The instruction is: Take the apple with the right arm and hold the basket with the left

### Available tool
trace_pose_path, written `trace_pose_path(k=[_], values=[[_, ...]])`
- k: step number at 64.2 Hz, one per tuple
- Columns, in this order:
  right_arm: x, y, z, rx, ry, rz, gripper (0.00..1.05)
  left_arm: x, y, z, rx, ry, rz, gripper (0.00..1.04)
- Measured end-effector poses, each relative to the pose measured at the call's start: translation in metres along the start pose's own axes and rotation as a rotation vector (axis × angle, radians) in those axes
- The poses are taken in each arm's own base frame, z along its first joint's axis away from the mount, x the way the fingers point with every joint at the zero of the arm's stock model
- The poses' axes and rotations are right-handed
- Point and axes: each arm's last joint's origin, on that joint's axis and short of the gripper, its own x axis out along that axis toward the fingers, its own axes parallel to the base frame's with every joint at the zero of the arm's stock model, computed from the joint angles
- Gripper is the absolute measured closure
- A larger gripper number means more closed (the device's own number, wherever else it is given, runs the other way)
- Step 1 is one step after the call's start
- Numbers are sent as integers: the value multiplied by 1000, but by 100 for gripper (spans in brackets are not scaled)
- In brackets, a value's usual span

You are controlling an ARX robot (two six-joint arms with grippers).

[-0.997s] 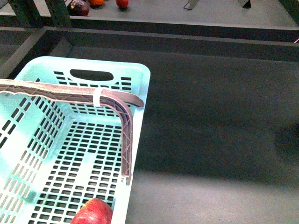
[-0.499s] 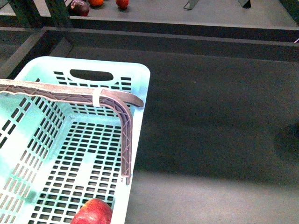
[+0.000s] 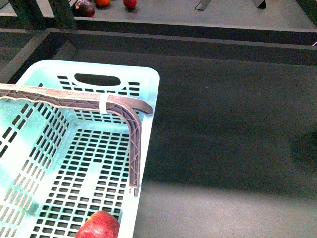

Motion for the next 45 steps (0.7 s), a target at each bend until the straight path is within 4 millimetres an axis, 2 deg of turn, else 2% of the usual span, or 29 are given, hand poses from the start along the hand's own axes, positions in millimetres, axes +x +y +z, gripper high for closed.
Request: trace_pose_path(k=[25,34,45], values=[[0,0,0,0,0,0,9,-9,0,0,0,1,0,101],[0,0,0,0,0,0,9,-19,0,-3,0,12,0,101],[0,0,0,0,0,0,9,-20,0,-3,0,5,0,101]])
